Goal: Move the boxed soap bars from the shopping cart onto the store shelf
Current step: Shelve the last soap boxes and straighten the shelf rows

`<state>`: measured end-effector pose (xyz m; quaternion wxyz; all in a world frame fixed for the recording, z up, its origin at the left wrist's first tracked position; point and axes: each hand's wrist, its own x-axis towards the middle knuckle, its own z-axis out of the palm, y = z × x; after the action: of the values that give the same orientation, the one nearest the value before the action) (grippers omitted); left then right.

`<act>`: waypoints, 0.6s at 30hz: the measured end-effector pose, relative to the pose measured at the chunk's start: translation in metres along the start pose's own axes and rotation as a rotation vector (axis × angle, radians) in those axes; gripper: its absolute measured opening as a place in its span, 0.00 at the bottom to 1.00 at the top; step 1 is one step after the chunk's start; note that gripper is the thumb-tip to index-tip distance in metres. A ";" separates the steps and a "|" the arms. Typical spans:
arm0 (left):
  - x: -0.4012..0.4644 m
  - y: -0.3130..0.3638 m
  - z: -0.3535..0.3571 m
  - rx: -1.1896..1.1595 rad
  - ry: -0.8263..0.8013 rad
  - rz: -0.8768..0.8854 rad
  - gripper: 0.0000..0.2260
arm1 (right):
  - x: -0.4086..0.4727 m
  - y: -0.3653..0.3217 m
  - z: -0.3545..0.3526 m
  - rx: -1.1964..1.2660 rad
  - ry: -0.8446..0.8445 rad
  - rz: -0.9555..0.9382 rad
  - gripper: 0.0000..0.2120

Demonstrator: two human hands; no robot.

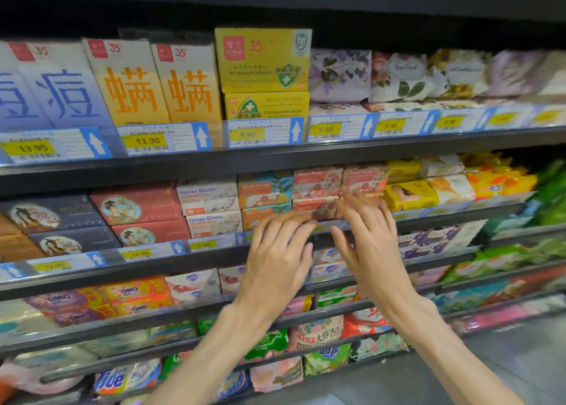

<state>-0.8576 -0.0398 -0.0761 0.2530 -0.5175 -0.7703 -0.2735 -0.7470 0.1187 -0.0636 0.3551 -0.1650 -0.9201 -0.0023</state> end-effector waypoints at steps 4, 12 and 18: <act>0.005 0.014 0.011 -0.049 -0.108 -0.006 0.16 | -0.018 0.014 -0.021 -0.084 -0.100 0.072 0.19; 0.019 0.033 0.023 -0.009 -0.185 -0.076 0.18 | -0.013 0.042 -0.018 -0.090 -0.211 0.034 0.19; 0.029 0.036 0.038 0.106 -0.180 -0.208 0.21 | 0.003 0.060 0.004 -0.025 -0.191 -0.043 0.19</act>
<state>-0.8374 0.0164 -0.0779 0.1802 -0.4431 -0.8528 -0.2096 -0.7330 0.1770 -0.0715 0.2634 -0.1492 -0.9531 -0.0056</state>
